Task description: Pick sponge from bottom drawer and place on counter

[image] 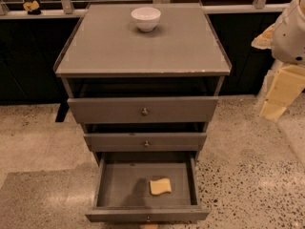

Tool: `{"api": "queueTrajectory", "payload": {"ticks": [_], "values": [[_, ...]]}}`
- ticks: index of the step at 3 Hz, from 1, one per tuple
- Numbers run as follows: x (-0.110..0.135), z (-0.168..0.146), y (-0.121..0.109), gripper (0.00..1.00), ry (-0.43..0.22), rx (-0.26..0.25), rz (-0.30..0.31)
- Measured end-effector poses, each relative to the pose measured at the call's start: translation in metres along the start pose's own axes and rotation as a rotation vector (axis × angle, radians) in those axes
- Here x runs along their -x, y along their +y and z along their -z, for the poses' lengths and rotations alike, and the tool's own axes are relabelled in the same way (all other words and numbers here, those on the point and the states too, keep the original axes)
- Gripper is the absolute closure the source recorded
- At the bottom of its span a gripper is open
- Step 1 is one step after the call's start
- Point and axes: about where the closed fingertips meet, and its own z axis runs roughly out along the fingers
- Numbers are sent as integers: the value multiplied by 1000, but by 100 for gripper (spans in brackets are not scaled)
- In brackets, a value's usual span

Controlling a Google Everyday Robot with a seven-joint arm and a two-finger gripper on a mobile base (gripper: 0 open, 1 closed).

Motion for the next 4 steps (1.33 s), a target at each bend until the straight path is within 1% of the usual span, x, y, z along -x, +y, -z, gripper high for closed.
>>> {"api": "queueTrajectory", "payload": {"ticks": [1, 2, 3, 4], "values": [[0, 0, 0, 0, 0, 0, 0], [-5, 1, 3, 0, -8, -15, -28], [-24, -15, 13, 0, -37, -17, -121], [-35, -65, 20, 0, -52, 15, -202]]}}
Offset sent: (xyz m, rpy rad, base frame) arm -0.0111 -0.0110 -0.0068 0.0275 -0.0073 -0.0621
